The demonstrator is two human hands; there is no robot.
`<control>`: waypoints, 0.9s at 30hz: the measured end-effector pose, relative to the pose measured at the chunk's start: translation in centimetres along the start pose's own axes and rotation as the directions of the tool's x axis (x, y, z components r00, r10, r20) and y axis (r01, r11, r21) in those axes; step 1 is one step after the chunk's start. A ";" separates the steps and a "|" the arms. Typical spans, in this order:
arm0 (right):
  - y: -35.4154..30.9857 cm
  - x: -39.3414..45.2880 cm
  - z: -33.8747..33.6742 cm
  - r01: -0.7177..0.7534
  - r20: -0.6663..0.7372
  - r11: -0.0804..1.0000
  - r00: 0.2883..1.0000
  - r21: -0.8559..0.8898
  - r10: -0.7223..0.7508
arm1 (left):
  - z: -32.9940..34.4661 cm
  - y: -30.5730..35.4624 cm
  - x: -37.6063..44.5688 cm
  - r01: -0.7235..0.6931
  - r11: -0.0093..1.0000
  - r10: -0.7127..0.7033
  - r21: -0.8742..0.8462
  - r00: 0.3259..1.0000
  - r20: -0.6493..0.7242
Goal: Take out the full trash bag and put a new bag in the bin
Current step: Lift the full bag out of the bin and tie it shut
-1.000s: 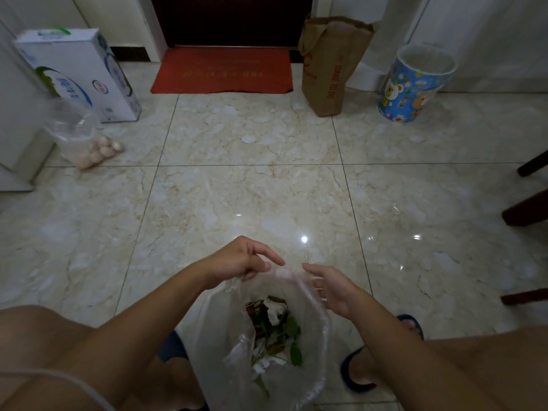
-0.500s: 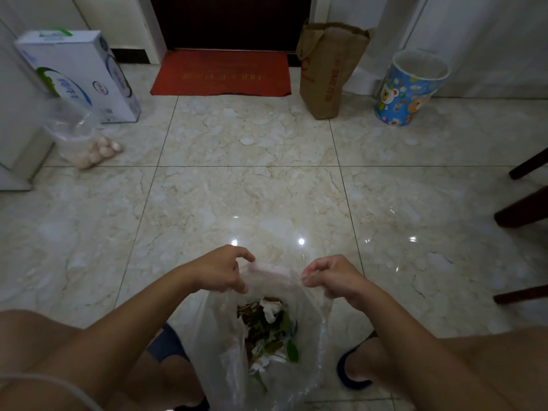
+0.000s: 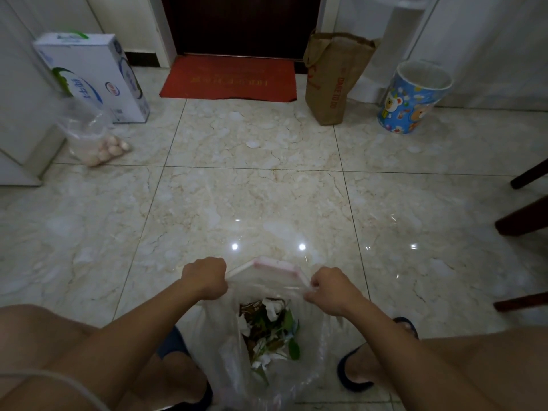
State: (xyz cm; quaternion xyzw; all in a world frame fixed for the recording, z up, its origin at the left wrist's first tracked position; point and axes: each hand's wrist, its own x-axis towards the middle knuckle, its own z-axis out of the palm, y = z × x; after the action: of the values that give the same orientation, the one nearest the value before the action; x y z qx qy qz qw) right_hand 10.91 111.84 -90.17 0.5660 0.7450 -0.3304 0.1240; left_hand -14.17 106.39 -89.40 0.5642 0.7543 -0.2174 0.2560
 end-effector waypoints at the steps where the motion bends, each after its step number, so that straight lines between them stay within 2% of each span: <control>1: 0.1 0.2 0.0 -0.008 -0.020 1.000 1.000 0.031 0.008 | 0.0 -0.1 0.2 0.010 0.999 -0.011 -0.034 0.999 -0.030; 7: 0.6 1.0 -0.3 -0.043 -0.158 0.985 0.985 0.169 0.070 | -0.5 0.1 1.3 0.047 0.962 -0.127 -0.269 0.949 -0.288; 12: 0.7 1.5 -0.7 -0.099 -0.224 0.968 0.963 0.229 0.152 | -1.4 0.3 2.3 -0.003 0.840 -0.201 -0.543 0.927 -0.316; 19: 1.1 1.7 -0.9 -0.100 -0.222 0.964 0.962 0.246 0.157 | -1.8 -0.2 2.1 0.040 0.840 -0.242 -0.541 0.920 -0.307; 22: 1.9 1.5 -1.0 -0.090 -0.207 0.938 0.964 0.335 0.167 | -2.5 -0.4 1.0 0.078 0.846 -0.257 -0.527 0.927 -0.275; 24: 2.2 1.1 -1.2 -0.128 -0.164 0.908 0.964 0.399 0.208 | -3.0 -0.6 0.3 0.114 0.822 -0.285 -0.558 0.930 -0.230; 27: 2.5 0.4 -2.0 -0.219 -0.037 0.935 0.970 0.279 0.239 | -3.7 -0.8 -1.0 0.179 0.767 -0.291 -0.616 0.953 -0.086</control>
State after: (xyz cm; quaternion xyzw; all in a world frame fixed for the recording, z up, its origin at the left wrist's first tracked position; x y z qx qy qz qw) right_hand 13.49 113.79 -89.77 0.6719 0.6252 -0.3930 0.0562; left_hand -15.20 107.72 -85.83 0.3713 0.8682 0.0538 0.3247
